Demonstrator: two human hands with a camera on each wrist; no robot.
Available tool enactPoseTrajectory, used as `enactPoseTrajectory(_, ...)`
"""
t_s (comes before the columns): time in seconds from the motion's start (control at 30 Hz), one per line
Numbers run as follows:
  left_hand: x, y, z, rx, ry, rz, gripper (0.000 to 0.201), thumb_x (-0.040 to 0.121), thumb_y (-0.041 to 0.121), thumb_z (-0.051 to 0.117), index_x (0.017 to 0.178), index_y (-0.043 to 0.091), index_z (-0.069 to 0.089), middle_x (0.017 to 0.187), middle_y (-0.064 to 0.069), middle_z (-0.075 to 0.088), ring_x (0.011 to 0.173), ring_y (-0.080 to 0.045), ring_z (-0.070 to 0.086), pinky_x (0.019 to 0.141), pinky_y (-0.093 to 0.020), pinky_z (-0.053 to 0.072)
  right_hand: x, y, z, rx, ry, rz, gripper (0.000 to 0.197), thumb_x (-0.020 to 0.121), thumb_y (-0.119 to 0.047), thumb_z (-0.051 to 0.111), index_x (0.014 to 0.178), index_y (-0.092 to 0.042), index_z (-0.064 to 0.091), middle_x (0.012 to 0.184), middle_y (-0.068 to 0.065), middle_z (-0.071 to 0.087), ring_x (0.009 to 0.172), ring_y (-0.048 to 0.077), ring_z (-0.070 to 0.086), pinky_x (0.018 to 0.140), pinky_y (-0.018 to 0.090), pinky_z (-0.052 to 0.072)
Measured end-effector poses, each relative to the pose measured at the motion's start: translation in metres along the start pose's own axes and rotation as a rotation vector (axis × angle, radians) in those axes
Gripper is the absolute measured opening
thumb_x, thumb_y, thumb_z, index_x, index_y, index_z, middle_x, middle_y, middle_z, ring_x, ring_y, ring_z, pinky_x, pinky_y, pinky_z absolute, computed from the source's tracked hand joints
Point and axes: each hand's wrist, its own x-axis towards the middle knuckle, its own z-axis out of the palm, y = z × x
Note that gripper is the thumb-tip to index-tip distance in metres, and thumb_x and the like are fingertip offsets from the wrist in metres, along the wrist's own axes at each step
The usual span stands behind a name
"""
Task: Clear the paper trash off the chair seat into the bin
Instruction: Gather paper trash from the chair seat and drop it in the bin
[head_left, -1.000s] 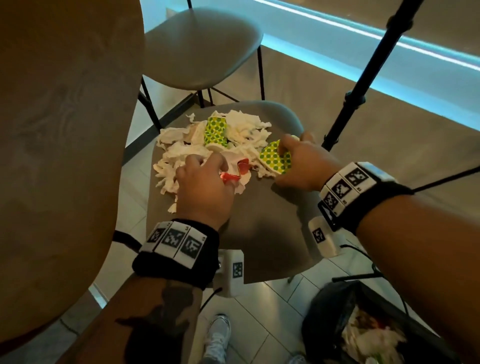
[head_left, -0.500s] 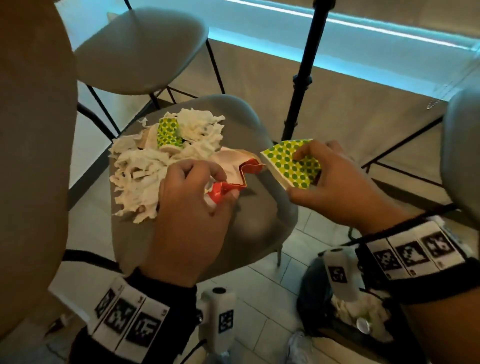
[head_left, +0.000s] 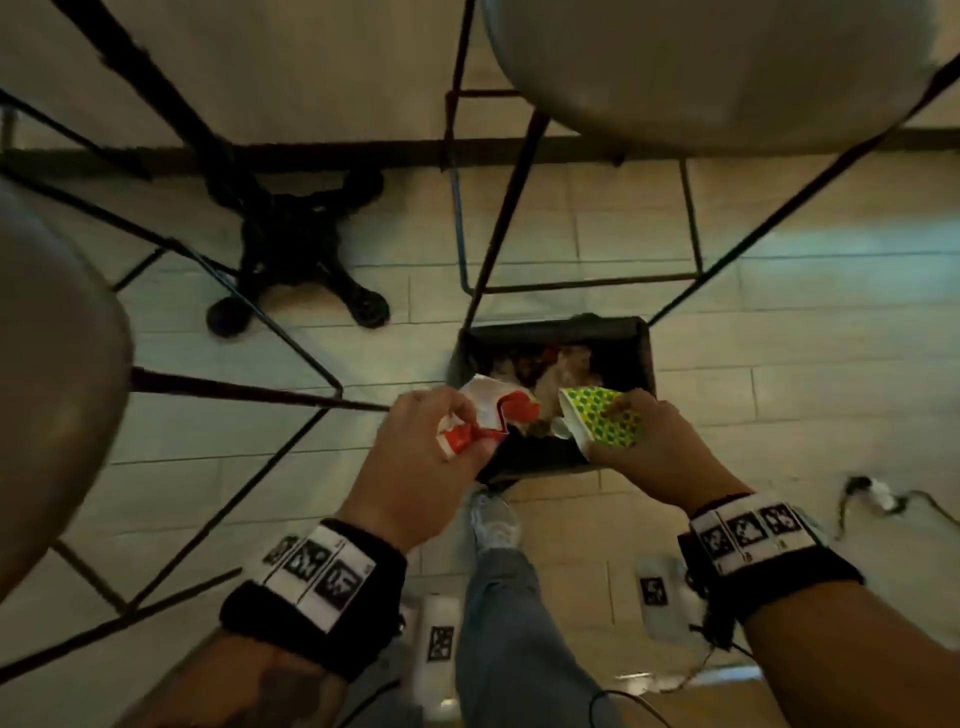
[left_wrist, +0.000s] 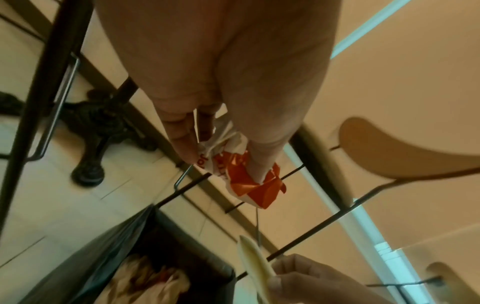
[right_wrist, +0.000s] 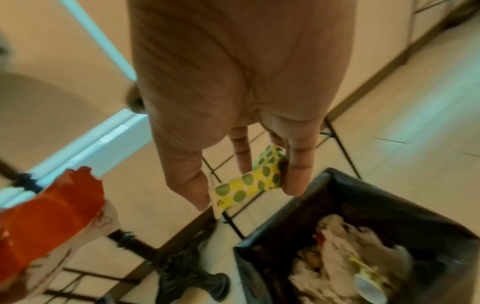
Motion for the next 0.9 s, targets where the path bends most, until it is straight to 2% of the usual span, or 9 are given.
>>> enactPoseTrajectory(0.23,0.097,-0.023,0.105,0.005,-0.145,-0.171,0.025,0.084,0.042,0.077,0.095,0.030,0.059,0.103,0.001,0.064,0.082,-0.016,0.062,0.062,-0.027,0.045,0.084,0.076,0.038,0.193,-0.027,0.186,0.052,0.072,-0.050,0.083,0.107,-0.026,0.053,0.112,0.009,0.063,0.093,0.026,0.062,0.068,0.030,0.043)
enactPoseTrajectory(0.37,0.126,-0.037,0.141,0.002,-0.199,-0.228,0.027,0.085,0.042,0.076,0.099,0.029,0.058,0.102,-0.002,0.068,0.078,-0.018,0.064,0.058,-0.027,0.045,0.115,0.094,0.055,0.352,-0.006,0.297,0.051,0.074,-0.048,0.082,0.109,-0.018,0.060,0.099,0.005,0.065,0.090,0.028,0.068,0.068,0.038,0.057)
enactPoseTrajectory(0.43,0.134,-0.045,0.150,-0.010,-0.237,-0.247,0.042,0.086,0.043,0.075,0.120,0.031,0.055,0.116,0.000,0.065,0.088,-0.018,0.065,0.066,-0.028,0.050,0.124,0.101,0.062,0.431,-0.017,0.345,0.058,0.074,-0.051,0.080,0.119,-0.020,0.063,0.114,0.008,0.066,0.097,0.028,0.068,0.068,0.034,0.058)
enactPoseTrajectory(0.5,0.138,-0.054,0.155,-0.009,-0.322,-0.242,0.090,0.081,0.050,0.077,0.154,0.035,0.026,0.149,-0.001,0.044,0.127,-0.021,0.054,0.099,-0.033,0.049,0.127,0.104,0.067,0.598,-0.085,0.421,0.082,0.073,-0.057,0.078,0.145,-0.030,0.048,0.147,0.011,0.053,0.120,0.034,0.060,0.078,0.036,0.058)
enactPoseTrajectory(0.57,0.137,-0.059,0.154,0.056,-0.372,-0.251,0.123,0.073,0.060,0.079,0.159,0.040,-0.006,0.169,-0.007,0.005,0.153,-0.025,0.023,0.122,-0.041,0.028,0.124,0.103,0.068,0.760,-0.151,0.501,0.102,0.071,-0.061,0.077,0.154,-0.053,0.018,0.166,0.008,0.028,0.139,0.044,0.043,0.093,0.055,0.055)
enactPoseTrajectory(0.63,0.128,-0.060,0.147,0.089,-0.379,-0.265,0.128,0.072,0.061,0.080,0.156,0.043,-0.015,0.169,-0.010,-0.011,0.155,-0.027,0.015,0.123,-0.039,0.021,0.117,0.102,0.069,0.701,-0.194,0.498,0.107,0.073,-0.055,0.077,0.150,-0.064,0.005,0.169,0.004,0.021,0.140,0.043,0.041,0.090,0.059,0.055)
enactPoseTrajectory(0.7,0.113,-0.057,0.133,0.065,-0.369,-0.279,0.122,0.077,0.056,0.078,0.157,0.042,-0.013,0.170,-0.009,-0.006,0.155,-0.026,0.018,0.120,-0.034,0.022,0.106,0.097,0.071,0.635,-0.245,0.511,0.100,0.084,-0.041,0.076,0.154,-0.058,0.006,0.164,0.010,0.030,0.134,0.041,0.046,0.091,0.056,0.055)
enactPoseTrajectory(0.8,0.083,-0.061,0.105,-0.049,-0.318,-0.288,0.098,0.087,0.046,0.074,0.161,0.031,0.012,0.163,-0.001,0.031,0.147,-0.020,0.037,0.115,-0.027,0.031,0.085,0.077,0.074,0.547,-0.321,0.522,0.073,0.096,-0.030,0.067,0.157,-0.032,0.029,0.143,0.016,0.053,0.117,0.038,0.059,0.096,0.049,0.054)
enactPoseTrajectory(0.9,0.042,-0.062,0.064,-0.091,-0.281,-0.288,0.068,0.090,0.046,0.070,0.150,0.033,0.042,0.148,0.003,0.053,0.132,-0.016,0.053,0.109,-0.039,0.046,0.062,0.056,0.074,0.282,-0.292,0.380,0.045,0.097,-0.031,0.065,0.137,-0.014,0.054,0.104,0.013,0.065,0.089,0.031,0.065,0.075,0.040,0.052)
